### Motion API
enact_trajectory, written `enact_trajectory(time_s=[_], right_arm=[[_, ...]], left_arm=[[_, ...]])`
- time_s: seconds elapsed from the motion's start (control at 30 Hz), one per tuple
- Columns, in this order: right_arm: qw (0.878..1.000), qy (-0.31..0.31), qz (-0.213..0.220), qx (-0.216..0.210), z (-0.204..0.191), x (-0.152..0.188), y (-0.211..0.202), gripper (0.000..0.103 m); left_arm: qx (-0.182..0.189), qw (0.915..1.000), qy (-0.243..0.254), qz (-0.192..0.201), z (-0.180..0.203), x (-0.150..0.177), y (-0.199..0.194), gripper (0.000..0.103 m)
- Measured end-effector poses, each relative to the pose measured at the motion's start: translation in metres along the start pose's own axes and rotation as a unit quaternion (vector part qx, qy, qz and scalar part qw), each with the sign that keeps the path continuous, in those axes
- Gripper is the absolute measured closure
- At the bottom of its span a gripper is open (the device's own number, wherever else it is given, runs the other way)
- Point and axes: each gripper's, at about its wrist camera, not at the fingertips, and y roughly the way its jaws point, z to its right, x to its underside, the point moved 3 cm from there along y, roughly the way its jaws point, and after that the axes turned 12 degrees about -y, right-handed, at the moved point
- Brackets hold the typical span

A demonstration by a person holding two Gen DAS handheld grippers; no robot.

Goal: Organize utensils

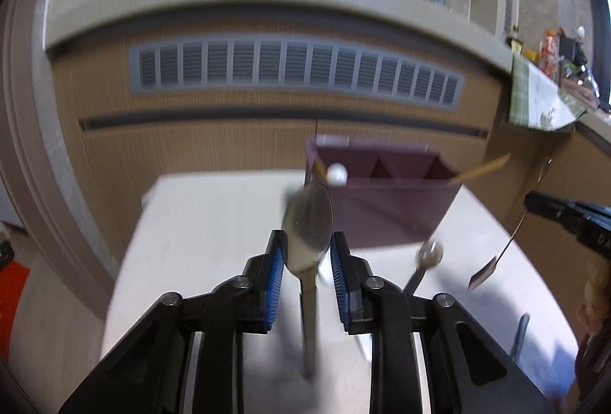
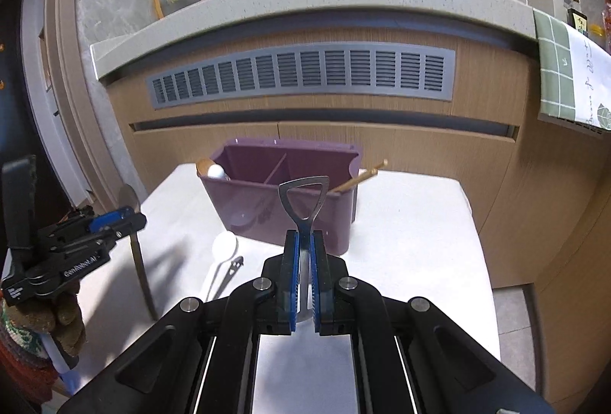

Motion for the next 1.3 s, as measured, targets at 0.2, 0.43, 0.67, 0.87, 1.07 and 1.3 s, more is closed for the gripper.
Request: enact_trajectory(time_s=[0.2,0.43,0.67,0.87,1.07,1.3], right_arm=[[0.998,-0.010,0.061,0.005,0.002,-0.043,-0.030,0.098],[0.988,-0.046,0.142,0.045,0.009,-0.121,-0.069,0.098],[0.991,-0.023,0.124,0.053,0.024,-0.158,-0.034,0.099],[0.996,0.018,0.072,0.047,0.026,-0.134,0.036,0.100],[0.997,-0.016,0.068,0.022,0.020,-0.115,0.028,0.099],[0.968,-0.112,-0.079,-0.209,-0.026,-0.046,0.060,0.086]], left_arm=[[0.042,0.9973,0.003,0.059,0.022,-0.055,-0.023,0.099],[0.077,0.9907,0.007,0.112,0.049,-0.122,-0.032,0.099],[0.109,0.9797,-0.029,0.166,0.064,-0.165,-0.010,0.099],[0.095,0.9866,-0.054,0.121,0.054,-0.146,0.047,0.099],[0.108,0.9870,-0.072,0.095,0.039,-0.129,0.057,0.099],[0.124,0.9838,-0.082,0.100,0.019,-0.123,0.024,0.099]])
